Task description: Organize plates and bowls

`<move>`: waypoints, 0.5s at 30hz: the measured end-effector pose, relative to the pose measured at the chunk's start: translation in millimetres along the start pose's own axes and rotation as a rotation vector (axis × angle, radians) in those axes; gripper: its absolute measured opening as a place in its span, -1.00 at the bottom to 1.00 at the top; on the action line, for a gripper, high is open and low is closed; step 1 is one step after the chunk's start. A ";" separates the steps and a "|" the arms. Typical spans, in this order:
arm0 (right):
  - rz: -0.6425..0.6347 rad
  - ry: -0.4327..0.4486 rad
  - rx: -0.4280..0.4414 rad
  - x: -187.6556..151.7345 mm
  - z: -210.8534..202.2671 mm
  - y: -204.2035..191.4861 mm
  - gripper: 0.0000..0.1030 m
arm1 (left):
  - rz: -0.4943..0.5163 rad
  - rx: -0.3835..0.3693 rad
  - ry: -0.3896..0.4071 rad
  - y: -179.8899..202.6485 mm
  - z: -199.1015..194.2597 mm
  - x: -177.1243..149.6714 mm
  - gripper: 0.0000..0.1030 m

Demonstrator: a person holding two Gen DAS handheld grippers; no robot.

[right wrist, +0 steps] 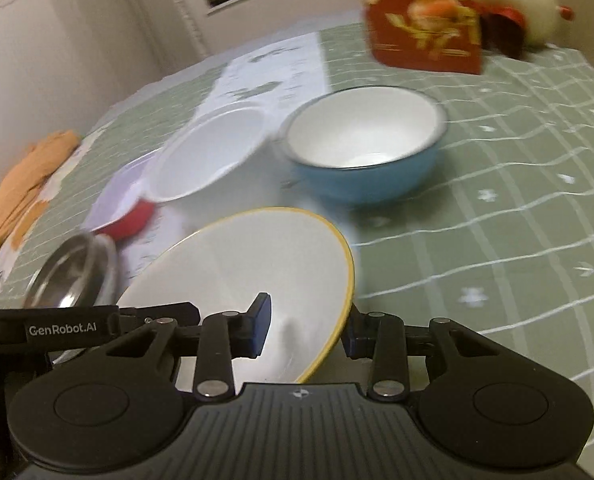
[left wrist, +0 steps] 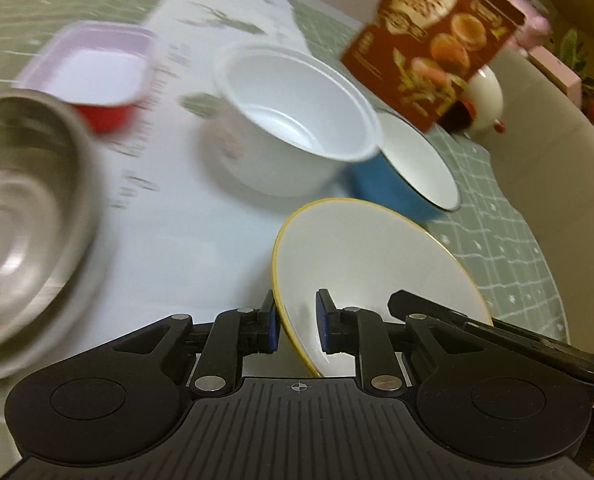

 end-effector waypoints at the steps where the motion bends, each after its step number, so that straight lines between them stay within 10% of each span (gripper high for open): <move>1: -0.009 -0.003 0.018 -1.4 0.8 -10.8 -0.30 | 0.005 0.015 0.016 -5.0 -7.5 1.4 -0.61; 15: -0.105 -0.032 0.042 -26.2 25.5 -67.3 -0.30 | 0.015 0.127 0.050 -42.6 -27.4 -2.6 -0.58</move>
Point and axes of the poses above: each gripper's, at about its wrist camera, not at the fingertips, and z roughly the way its jaws point, y to its right, x to its top, the point moved 10 cm from there along z, roughly the way its jaws point, and after that the axes turned 10 degrees about -x, right-handed, at the moved point
